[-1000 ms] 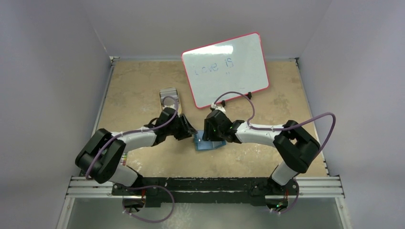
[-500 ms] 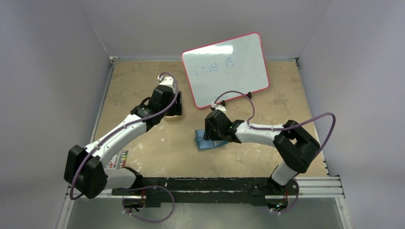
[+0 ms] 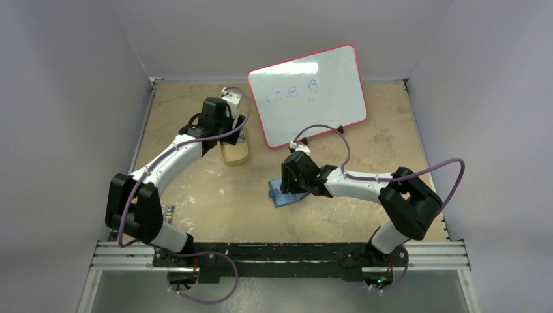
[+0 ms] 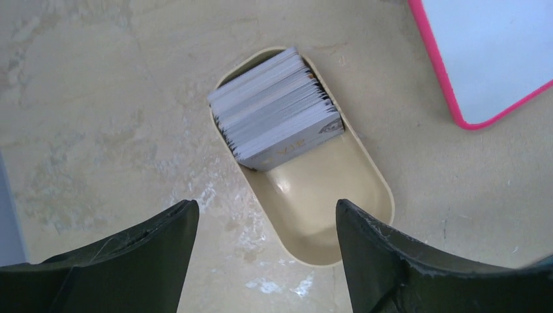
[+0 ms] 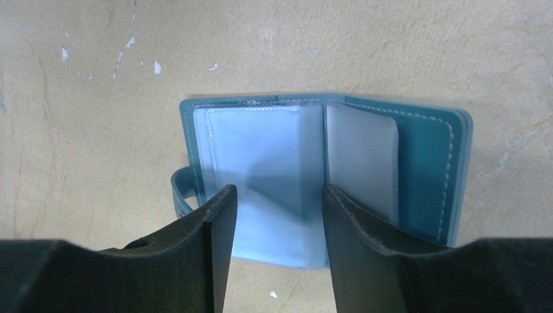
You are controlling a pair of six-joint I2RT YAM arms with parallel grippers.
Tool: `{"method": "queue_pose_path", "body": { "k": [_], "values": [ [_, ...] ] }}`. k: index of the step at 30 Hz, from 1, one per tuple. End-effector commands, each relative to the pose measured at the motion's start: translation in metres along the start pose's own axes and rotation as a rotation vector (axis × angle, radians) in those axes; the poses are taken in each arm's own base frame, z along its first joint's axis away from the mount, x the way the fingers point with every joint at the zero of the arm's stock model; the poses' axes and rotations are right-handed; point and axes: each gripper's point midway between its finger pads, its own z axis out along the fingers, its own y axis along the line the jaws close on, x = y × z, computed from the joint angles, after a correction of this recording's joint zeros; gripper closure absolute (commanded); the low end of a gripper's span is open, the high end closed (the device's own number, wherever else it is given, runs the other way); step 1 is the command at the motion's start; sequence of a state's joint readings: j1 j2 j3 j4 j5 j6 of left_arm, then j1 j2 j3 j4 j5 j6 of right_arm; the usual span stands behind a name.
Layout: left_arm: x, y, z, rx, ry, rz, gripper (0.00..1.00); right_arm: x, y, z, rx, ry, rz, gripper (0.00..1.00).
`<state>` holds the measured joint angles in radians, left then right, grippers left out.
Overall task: Put the credit cards into the card holder
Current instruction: Pick up the credit card from the storage box.
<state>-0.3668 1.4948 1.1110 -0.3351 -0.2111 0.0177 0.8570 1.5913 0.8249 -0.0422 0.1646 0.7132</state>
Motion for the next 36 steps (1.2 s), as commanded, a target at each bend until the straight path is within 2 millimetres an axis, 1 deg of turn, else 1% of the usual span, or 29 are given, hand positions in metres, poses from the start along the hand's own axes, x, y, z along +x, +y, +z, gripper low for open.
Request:
{"method": "queue_pose_path", "body": {
  "k": [1,4,5,8,11,12,15,17,21,24,29,36],
  "values": [
    [-0.040,0.003,0.001,0.081,-0.164,0.173,0.23,0.001,-0.001,-0.010,-0.021,-0.002,-0.009,0.47],
    [-0.032,0.006,0.013,0.125,-0.136,0.295,0.23,0.001,-0.002,-0.012,-0.020,-0.002,-0.015,0.47],
    [-0.027,0.004,0.018,0.151,-0.114,0.337,0.23,0.001,-0.002,-0.012,-0.019,-0.003,-0.014,0.47],
    [-0.006,0.004,0.032,0.192,0.000,0.467,0.23,0.000,-0.001,-0.013,-0.021,-0.006,-0.014,0.47],
    [0.012,0.016,0.044,0.186,0.096,0.543,0.23,-0.004,0.001,-0.014,-0.023,-0.013,-0.011,0.47],
    [0.014,0.018,0.046,0.195,0.106,0.559,0.23,-0.004,0.002,-0.014,-0.023,-0.014,-0.010,0.47],
    [0.013,0.017,0.049,0.250,0.067,0.642,0.23,-0.006,0.002,-0.013,-0.021,-0.016,-0.008,0.47],
    [0.007,0.019,0.053,0.227,0.032,0.666,0.23,-0.006,0.002,-0.012,-0.018,-0.013,-0.011,0.47],
    [0.010,0.025,0.068,0.202,0.059,0.701,0.23,-0.006,0.004,-0.012,-0.021,-0.004,-0.016,0.47],
    [0.012,0.021,0.076,0.218,0.058,0.718,0.23,-0.008,0.006,-0.012,-0.021,-0.003,-0.018,0.47],
    [0.011,0.017,0.084,0.239,0.047,0.740,0.23,-0.008,0.005,-0.013,-0.015,-0.004,-0.016,0.47],
    [-0.002,0.021,0.092,0.180,-0.013,0.748,0.26,-0.007,0.004,-0.011,-0.006,0.001,-0.019,0.47]
  ]
}}
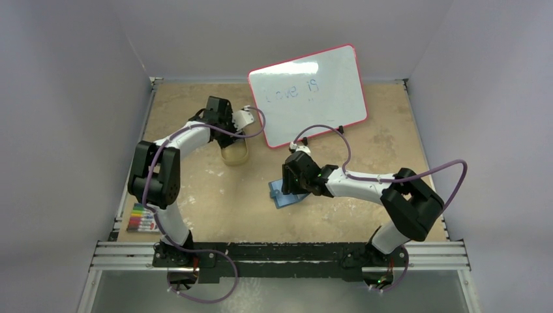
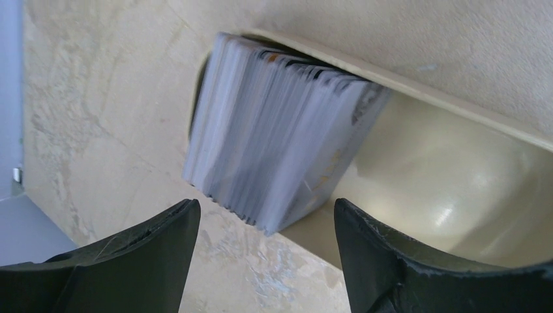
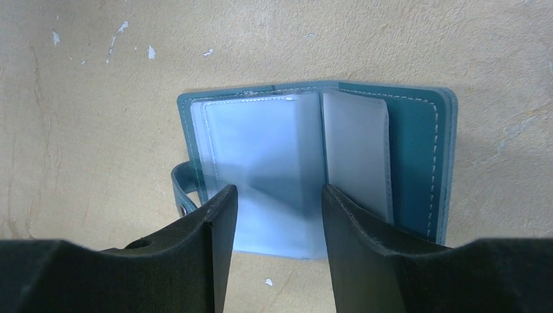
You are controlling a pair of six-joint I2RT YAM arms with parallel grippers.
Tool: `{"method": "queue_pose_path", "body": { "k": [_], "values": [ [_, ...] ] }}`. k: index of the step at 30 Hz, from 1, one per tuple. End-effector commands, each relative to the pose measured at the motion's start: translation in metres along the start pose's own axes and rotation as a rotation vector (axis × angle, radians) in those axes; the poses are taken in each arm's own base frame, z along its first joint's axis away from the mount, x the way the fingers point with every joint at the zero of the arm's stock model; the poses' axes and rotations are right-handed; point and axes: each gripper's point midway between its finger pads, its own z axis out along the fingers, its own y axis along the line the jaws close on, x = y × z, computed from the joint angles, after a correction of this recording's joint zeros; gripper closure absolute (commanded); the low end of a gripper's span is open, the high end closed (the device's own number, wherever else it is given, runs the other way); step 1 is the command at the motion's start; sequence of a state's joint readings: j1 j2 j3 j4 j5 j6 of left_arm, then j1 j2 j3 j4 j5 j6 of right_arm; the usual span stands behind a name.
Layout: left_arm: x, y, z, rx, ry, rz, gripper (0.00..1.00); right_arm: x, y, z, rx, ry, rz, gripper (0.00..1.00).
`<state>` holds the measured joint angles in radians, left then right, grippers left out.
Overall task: Put the credit cards into the card holder
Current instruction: Pick up the credit card from the storage box.
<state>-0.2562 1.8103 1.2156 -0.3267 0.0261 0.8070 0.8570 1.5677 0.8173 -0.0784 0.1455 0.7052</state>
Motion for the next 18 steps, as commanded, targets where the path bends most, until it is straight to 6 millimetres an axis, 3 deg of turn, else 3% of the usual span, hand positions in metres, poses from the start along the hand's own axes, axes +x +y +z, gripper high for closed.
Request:
{"method": "queue_pose_path", "body": {
  "k": [1,18],
  "values": [
    [-0.028,0.033,-0.003,-0.116,-0.102,0.034,0.26,-0.014,0.007,-0.005,-0.005,-0.027,-0.008,0.47],
    [-0.026,0.025,0.010,-0.069,-0.082,0.079,0.31,-0.015,0.005,-0.005,0.005,-0.030,-0.010,0.47]
  ]
}}
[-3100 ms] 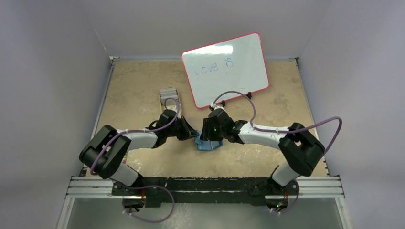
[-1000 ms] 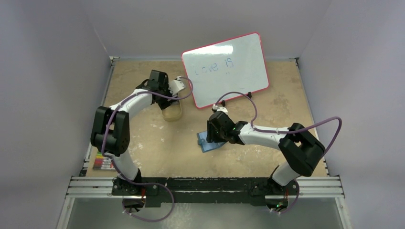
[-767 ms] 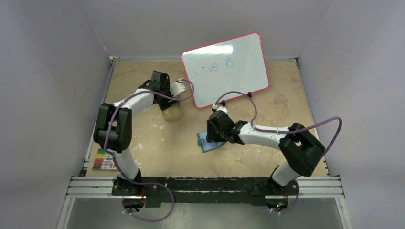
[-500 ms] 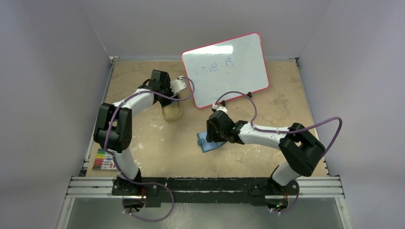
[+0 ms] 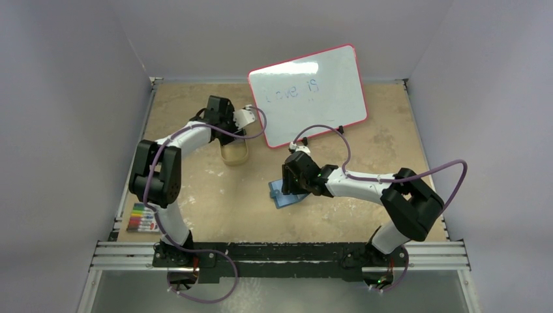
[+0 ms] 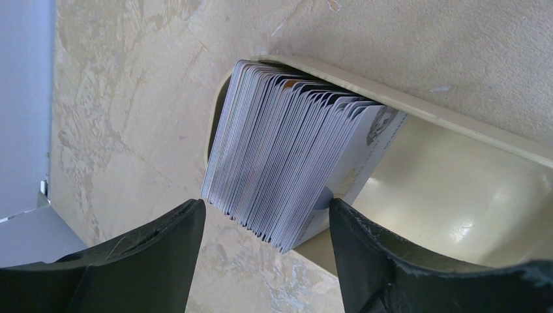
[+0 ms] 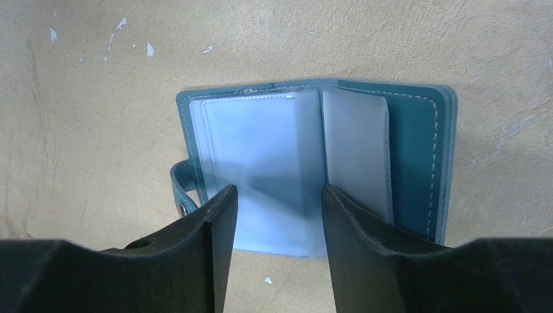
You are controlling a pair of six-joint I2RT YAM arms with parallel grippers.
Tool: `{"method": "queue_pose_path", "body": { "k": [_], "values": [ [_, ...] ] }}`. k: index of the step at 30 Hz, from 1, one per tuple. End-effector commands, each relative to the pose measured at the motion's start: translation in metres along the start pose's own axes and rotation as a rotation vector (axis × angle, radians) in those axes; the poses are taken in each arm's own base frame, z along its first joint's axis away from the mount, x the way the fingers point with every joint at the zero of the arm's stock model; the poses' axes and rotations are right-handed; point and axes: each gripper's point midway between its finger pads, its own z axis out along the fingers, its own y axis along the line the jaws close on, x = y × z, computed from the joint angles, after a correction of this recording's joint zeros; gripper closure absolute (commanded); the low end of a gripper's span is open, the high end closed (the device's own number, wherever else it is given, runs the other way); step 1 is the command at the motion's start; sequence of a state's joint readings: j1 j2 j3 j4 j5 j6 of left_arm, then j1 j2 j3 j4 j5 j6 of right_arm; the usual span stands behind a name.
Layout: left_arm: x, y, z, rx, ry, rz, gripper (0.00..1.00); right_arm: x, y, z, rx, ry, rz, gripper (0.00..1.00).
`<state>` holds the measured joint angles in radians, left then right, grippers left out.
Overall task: Put the credit cards into the card holder
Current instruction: Pick up the credit card from the storage box.
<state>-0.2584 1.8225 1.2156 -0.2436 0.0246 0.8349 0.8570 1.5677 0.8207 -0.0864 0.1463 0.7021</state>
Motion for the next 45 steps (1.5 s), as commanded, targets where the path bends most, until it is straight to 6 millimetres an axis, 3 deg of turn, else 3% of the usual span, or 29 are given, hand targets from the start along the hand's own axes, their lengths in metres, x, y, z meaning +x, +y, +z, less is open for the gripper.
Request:
{"method": "queue_pose_path", "body": {
  "k": [1,9,16,38,45],
  "values": [
    [-0.012,0.010,0.005,-0.009,-0.032,0.050,0.31,-0.015,0.005,-0.005,0.001,-0.034,-0.007,0.47],
    [-0.009,0.010,0.012,-0.013,-0.018,0.042,0.35,-0.015,0.005,-0.005,0.001,-0.033,-0.007,0.47],
    [-0.018,0.023,0.006,-0.043,-0.028,0.036,0.46,-0.017,0.006,-0.006,0.000,-0.038,-0.007,0.47],
    [-0.024,0.033,-0.007,-0.061,-0.020,0.028,0.69,-0.016,0.007,-0.005,-0.007,-0.034,-0.007,0.48],
    [-0.027,0.029,-0.016,-0.046,-0.016,0.009,0.85,-0.016,0.008,-0.005,-0.012,-0.036,-0.004,0.48]
  ]
}}
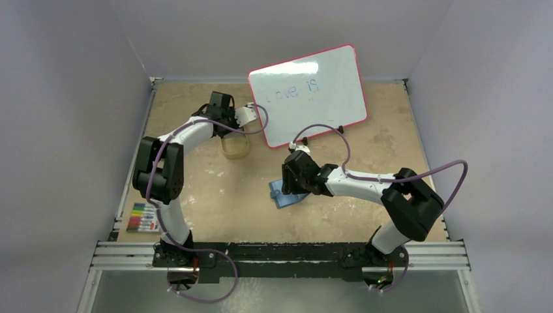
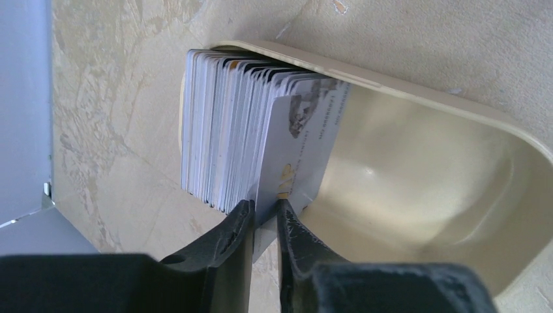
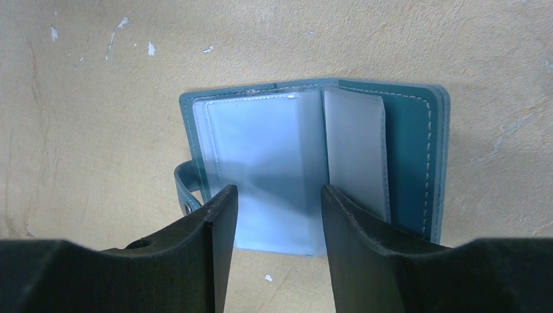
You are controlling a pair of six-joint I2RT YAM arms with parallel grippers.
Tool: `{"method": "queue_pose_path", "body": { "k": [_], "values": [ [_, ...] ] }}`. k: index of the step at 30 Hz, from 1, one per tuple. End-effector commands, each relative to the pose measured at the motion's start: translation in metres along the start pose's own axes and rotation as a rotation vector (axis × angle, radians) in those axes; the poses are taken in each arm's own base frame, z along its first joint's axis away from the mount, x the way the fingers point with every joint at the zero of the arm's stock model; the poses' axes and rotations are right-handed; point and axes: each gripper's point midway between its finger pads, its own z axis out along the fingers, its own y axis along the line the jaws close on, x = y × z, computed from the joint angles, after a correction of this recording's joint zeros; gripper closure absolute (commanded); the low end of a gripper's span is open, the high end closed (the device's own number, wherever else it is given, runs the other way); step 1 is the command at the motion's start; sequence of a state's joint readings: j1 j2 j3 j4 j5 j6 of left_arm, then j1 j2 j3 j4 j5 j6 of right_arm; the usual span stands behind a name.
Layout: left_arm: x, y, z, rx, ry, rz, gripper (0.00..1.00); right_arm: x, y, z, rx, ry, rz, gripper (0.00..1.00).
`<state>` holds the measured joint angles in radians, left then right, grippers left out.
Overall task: Put the credit cards into the card holder
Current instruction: Pick up the credit card from the storage box.
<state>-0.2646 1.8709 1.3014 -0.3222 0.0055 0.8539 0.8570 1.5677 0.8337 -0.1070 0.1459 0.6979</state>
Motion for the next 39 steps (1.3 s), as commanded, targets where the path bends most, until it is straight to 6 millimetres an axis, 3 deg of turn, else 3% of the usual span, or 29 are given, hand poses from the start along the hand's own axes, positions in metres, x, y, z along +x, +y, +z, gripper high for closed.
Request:
{"method": "queue_pose_path", "body": {
  "k": [1,5,11,21,26,30,36,39],
  "values": [
    [-0.024,0.023,-0.023,-0.065,-0.056,-0.020,0.86,-0.014,0.007,-0.003,-0.018,-0.041,0.001,0.48],
    [-0.029,0.014,-0.031,-0.027,-0.075,-0.059,0.95,-0.014,0.009,-0.003,-0.027,-0.041,0.002,0.48],
    [-0.031,-0.001,-0.041,0.030,-0.084,-0.118,0.97,-0.013,0.011,-0.004,-0.049,-0.043,0.003,0.48],
    [-0.052,0.009,-0.076,-0.028,-0.185,-0.302,1.00,-0.024,0.009,-0.012,-0.058,-0.080,-0.001,0.48],
    [-0.070,0.015,-0.094,-0.035,-0.263,-0.468,1.00,-0.028,0.001,-0.014,-0.093,-0.083,0.017,0.49],
    [-0.095,0.009,-0.116,0.030,-0.378,-0.614,1.00,-0.033,0.001,-0.020,-0.105,-0.099,0.011,0.51],
    [-0.133,-0.016,-0.152,0.232,-0.547,-0.968,1.00,-0.026,-0.005,-0.020,-0.107,-0.082,0.009,0.57],
    [-0.140,-0.038,-0.158,0.368,-0.555,-1.183,1.00,-0.024,-0.011,-0.015,-0.091,-0.067,0.003,0.60]
  ]
}}
